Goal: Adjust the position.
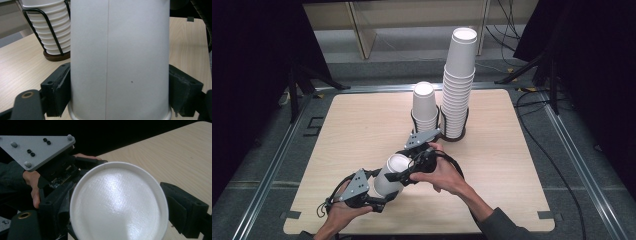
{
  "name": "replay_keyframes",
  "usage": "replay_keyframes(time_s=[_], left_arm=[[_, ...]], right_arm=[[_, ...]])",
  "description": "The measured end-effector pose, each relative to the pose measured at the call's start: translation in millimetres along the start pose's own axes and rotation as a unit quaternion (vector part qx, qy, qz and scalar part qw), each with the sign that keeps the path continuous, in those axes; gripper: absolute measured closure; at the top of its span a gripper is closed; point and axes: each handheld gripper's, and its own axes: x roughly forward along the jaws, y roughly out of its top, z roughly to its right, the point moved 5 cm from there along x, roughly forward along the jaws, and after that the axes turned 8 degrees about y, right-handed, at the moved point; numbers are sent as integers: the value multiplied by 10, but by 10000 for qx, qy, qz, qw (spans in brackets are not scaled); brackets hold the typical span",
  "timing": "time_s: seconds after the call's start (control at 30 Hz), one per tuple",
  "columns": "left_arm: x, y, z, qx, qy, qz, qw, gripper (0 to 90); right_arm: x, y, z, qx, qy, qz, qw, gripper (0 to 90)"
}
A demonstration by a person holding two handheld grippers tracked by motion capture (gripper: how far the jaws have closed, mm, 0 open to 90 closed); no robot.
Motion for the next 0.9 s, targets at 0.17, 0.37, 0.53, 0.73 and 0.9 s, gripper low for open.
replay_keyframes(time_s=[0.17,0.37,0.53,0.73,0.9], left_arm=[[-12,1,-18,35,8,-3,10000,179],[-15,-10,4,211,-17,-124,9997,179],[-10,-24,18,307,-51,-193,9993,179],[8,-36,26,309,-46,-116,9994,140],[-8,-23,7,190,3,165,9997,87]], right_arm=[[-27,0,-15,-62,-29,-203,9998,156],[-4,-30,-24,-120,47,-397,9991,162],[-4,-41,-32,-117,86,-484,9987,212],[-9,-52,-69,28,78,-595,9982,227],[-53,-25,-38,-110,107,-471,9988,238]])
